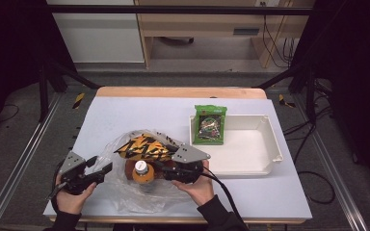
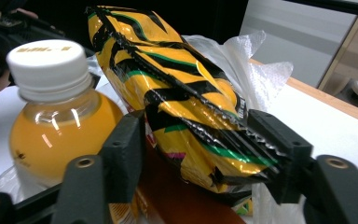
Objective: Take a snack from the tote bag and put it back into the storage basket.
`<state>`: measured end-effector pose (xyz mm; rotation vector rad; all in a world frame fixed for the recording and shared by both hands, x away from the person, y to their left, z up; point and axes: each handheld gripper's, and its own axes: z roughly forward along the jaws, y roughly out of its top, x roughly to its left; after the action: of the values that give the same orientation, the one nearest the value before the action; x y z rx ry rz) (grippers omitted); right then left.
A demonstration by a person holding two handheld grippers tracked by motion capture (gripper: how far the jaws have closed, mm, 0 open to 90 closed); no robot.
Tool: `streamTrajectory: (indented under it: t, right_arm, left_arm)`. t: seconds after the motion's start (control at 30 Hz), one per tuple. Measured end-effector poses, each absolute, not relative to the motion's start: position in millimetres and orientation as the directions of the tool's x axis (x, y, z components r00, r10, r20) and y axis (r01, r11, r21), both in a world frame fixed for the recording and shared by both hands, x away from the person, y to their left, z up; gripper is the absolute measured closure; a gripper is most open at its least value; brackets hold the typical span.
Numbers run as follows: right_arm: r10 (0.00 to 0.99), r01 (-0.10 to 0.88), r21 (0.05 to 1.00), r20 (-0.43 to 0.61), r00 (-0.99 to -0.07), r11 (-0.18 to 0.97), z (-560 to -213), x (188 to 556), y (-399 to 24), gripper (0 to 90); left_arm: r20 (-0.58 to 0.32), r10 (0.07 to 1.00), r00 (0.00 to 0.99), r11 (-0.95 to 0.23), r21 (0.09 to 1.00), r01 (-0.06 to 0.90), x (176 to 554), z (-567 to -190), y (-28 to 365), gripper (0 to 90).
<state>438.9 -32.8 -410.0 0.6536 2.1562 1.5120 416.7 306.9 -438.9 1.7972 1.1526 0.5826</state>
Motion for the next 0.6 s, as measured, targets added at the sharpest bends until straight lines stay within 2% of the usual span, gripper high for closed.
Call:
streamTrajectory:
  t: [0.03,0.07,0.1,0.17,0.23,0.37,0.6]
  right_arm:
    - [0.597,0.120,0.947,-0.087,-0.797,0.298,-409.5,440.1,-33.6,55.5]
    - [0.597,0.120,0.947,-0.087,-0.797,0.298,-409.5,440.1,-33.6,55.5]
    - [0.594,0.113,0.946,-0.095,-0.799,0.304,-408.7,441.1,-34.9,64.5]
    - [0.590,0.110,0.946,-0.097,-0.801,0.304,-407.9,442.8,-36.7,74.8]
    - [0.583,0.125,0.947,-0.074,-0.809,0.295,-407.6,445.0,-38.2,80.5]
    - [0.574,0.130,0.947,-0.065,-0.816,0.292,-407.4,448.0,-39.0,86.5]
    - [0.569,0.127,0.955,-0.052,-0.821,0.269,-394.5,448.7,-44.6,87.6]
  left_arm:
    - [-0.074,0.887,0.456,-0.168,0.868,0.467,416.8,-439.5,306.6,36.8]
    - [-0.074,0.887,0.456,-0.168,0.868,0.467,416.8,-439.5,306.6,36.8]
    - [-0.073,0.887,0.457,-0.168,0.869,0.466,416.9,-439.3,306.5,36.9]
    - [-0.071,0.887,0.457,-0.170,0.868,0.466,417.0,-439.4,306.4,36.9]
    - [-0.069,0.886,0.459,-0.174,0.868,0.466,417.1,-439.5,306.3,36.9]
    - [-0.071,0.886,0.458,-0.172,0.867,0.467,417.1,-439.8,306.3,36.9]
    - [-0.070,0.887,0.457,-0.173,0.867,0.467,417.2,-440.3,306.0,36.8]
